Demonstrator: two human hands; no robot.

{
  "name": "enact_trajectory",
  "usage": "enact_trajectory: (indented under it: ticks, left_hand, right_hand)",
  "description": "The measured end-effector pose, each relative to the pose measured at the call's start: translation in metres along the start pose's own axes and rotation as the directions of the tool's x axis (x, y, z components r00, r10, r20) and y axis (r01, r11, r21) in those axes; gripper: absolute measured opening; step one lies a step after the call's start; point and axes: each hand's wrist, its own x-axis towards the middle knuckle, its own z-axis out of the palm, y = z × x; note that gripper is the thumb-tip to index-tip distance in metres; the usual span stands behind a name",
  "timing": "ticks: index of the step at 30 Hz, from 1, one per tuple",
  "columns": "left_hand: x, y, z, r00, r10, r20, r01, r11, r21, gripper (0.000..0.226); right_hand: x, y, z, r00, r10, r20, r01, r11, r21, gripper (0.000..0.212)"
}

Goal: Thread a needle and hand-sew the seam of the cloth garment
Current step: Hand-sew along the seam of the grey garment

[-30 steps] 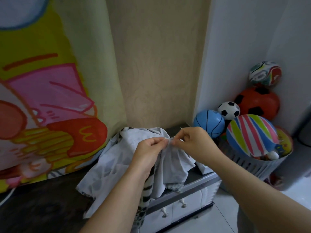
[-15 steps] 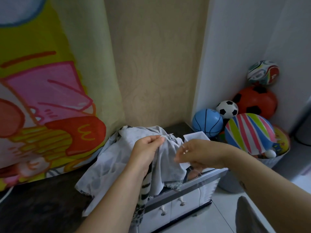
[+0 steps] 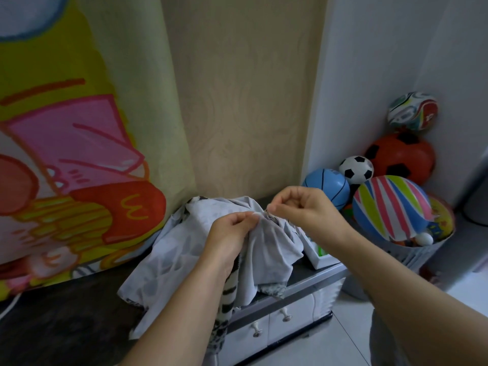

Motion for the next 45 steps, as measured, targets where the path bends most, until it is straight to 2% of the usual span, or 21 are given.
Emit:
enact_trajectory:
  ticks: [3,5,8,10,12,15,16,18,20,21,22,24,27,31,34,38,42,45]
  left_hand:
    - [0.0,-0.001,0.0,1.0,-0.005,-0.009,0.005,1.0,-0.018,0.011]
    - [-0.001,-0.002,-0.001,1.0,-0.005,-0.011,0.005,1.0,-0.02,0.008]
    - [0.0,-0.003,-0.003,0.999,-0.007,-0.04,0.007,1.0,-0.007,0.01]
    - [0.0,-0.002,-0.002,0.999,0.003,-0.042,-0.003,1.0,0.002,0.01]
    - [-0.002,0.0,0.0,0.999,0.016,-0.033,-0.016,1.0,-0.001,0.008]
    - [-0.005,0.004,0.001,1.0,0.027,-0.013,-0.027,1.0,0.003,0.008]
    - [-0.006,0.004,0.0,0.999,0.032,-0.003,-0.032,0.999,0.02,0.008]
    - [-0.009,0.003,-0.003,0.999,0.038,0.018,-0.038,0.998,0.04,0.01]
    - [-0.013,0.003,-0.004,0.998,0.048,0.033,-0.049,0.998,0.026,0.013]
    - [-0.014,0.003,-0.005,0.997,0.059,0.044,-0.06,0.998,0.027,0.015]
    - [-0.016,0.003,-0.006,0.996,0.075,0.057,-0.077,0.996,0.034,0.016]
    - [-0.018,0.005,-0.007,0.99,0.107,0.087,-0.112,0.992,0.06,0.012]
    - [-0.021,0.007,-0.01,0.98,0.146,0.134,-0.159,0.983,0.092,0.006]
    - [-0.024,0.011,-0.01,0.974,0.167,0.154,-0.184,0.977,0.107,0.008]
    - [-0.025,0.013,-0.01,0.966,0.208,0.153,-0.232,0.96,0.156,0.008]
    - [-0.027,0.015,-0.01,0.956,0.27,0.117,-0.29,0.928,0.233,0.014]
    - [-0.026,0.016,-0.008,0.948,0.302,0.102,-0.318,0.883,0.346,0.018]
    - [-0.024,0.016,-0.006,0.957,0.278,0.086,-0.29,0.882,0.37,0.015]
  right_hand:
    - [0.0,-0.006,0.0,0.998,-0.039,-0.045,0.044,0.989,0.139,0.015]
    - [0.0,-0.01,0.001,0.999,-0.02,-0.028,0.028,0.951,0.308,0.018]
    - [-0.001,-0.02,0.003,0.994,0.025,0.105,-0.084,0.794,0.603,0.017]
    - [-0.003,-0.022,0.003,0.973,0.053,0.224,-0.187,0.752,0.633,0.021]
    - [-0.004,-0.021,0.001,0.93,0.126,0.346,-0.308,0.783,0.541,0.02]
    - [-0.009,-0.022,-0.004,0.852,0.25,0.46,-0.399,0.879,0.261,0.008]
    - [-0.009,-0.023,-0.005,0.851,0.292,0.437,-0.389,0.909,0.15,0.007]
    - [-0.004,-0.018,-0.006,0.91,0.326,0.256,-0.329,0.944,-0.032,0.003]
    - [0.006,-0.006,-0.009,0.964,0.264,0.027,-0.255,0.951,-0.175,0.005]
    - [0.01,-0.001,-0.012,0.975,0.222,-0.023,-0.221,0.942,-0.252,0.004]
    - [0.012,0.003,-0.013,0.979,0.204,-0.017,-0.198,0.925,-0.325,0.003]
    - [0.014,0.01,-0.015,0.968,0.233,0.097,-0.172,0.889,-0.423,0.017]
    - [0.014,0.013,-0.014,0.943,0.265,0.202,-0.146,0.874,-0.463,0.026]
    - [0.016,0.013,-0.013,0.947,0.213,0.24,-0.094,0.901,-0.424,0.024]
    - [0.017,0.011,-0.014,0.964,0.152,0.22,-0.063,0.928,-0.367,0.018]
    - [0.017,0.011,-0.021,0.972,0.125,0.197,-0.06,0.95,-0.306,0.027]
    - [0.016,0.012,-0.025,0.984,0.111,0.143,-0.054,0.934,-0.354,0.016]
    - [0.014,0.014,-0.025,0.984,0.127,0.123,-0.062,0.899,-0.434,0.013]
